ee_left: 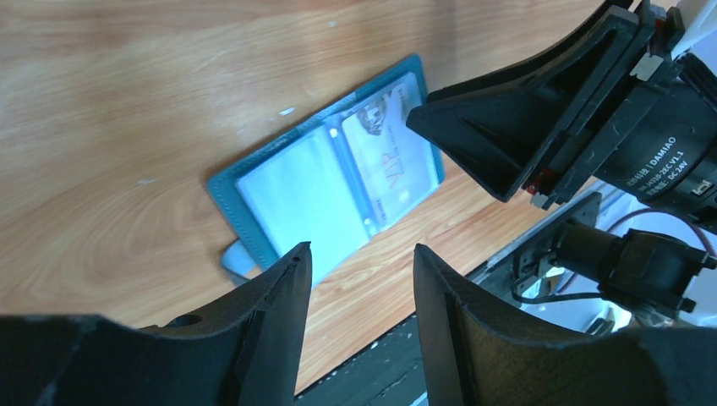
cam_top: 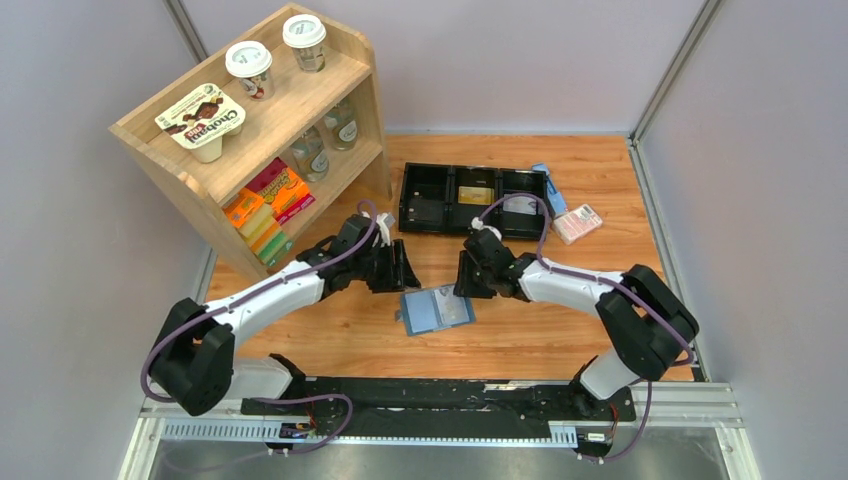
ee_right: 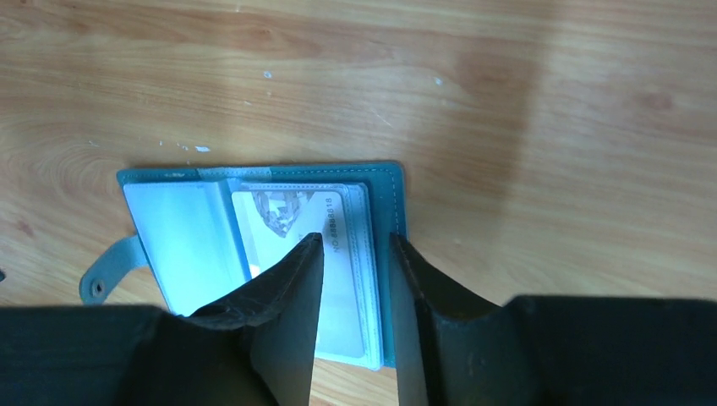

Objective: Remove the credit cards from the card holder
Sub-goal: Remove the credit card from the card holder.

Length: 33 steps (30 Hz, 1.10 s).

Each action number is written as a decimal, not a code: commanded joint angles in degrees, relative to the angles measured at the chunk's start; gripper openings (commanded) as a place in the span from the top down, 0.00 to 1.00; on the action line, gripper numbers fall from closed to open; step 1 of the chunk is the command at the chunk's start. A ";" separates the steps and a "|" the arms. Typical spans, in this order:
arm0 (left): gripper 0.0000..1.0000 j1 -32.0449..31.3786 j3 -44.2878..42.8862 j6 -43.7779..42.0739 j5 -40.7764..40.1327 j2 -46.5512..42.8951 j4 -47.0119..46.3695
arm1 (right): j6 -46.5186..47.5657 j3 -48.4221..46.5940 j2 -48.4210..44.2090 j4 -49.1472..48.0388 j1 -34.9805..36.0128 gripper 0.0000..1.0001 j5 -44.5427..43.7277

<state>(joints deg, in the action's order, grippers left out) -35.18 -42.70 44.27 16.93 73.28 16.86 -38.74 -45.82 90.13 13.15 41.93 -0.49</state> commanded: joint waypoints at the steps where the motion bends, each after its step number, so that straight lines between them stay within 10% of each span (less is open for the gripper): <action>1: 0.44 -1.38 -3.00 2.66 2.14 3.00 -4.99 | -3.18 2.84 -7.40 -1.80 -1.41 0.62 -1.10; 33: 0.50 -6.13 2.27 13.38 0.39 15.67 -19.85 | 3.32 11.54 -2.59 -14.55 -8.53 0.85 20.53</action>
<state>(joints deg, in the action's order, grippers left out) -41.04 -41.69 55.88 18.52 88.99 -0.73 -35.09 -35.79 86.54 1.69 33.63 19.03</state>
